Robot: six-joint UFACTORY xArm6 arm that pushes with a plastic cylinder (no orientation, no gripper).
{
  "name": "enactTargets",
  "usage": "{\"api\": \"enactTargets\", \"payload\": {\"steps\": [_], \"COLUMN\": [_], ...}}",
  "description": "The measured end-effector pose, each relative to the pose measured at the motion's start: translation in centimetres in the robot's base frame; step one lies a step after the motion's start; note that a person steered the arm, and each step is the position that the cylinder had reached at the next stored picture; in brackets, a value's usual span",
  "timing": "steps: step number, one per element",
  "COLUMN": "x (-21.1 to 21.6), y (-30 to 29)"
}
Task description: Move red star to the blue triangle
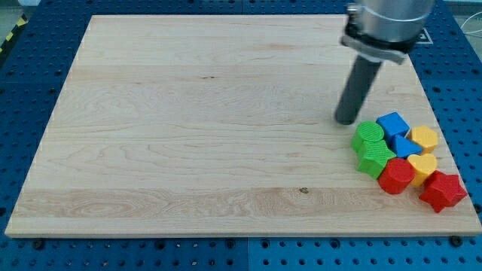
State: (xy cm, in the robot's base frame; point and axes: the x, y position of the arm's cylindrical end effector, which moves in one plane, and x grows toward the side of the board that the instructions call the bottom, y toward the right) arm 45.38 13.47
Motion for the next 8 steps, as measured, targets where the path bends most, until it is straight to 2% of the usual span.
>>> {"api": "enactTargets", "payload": {"steps": [1, 4, 5, 8], "x": [2.2, 13.7, 16.4, 16.5], "y": [-3.3, -1.6, 1.4, 5.5]}}
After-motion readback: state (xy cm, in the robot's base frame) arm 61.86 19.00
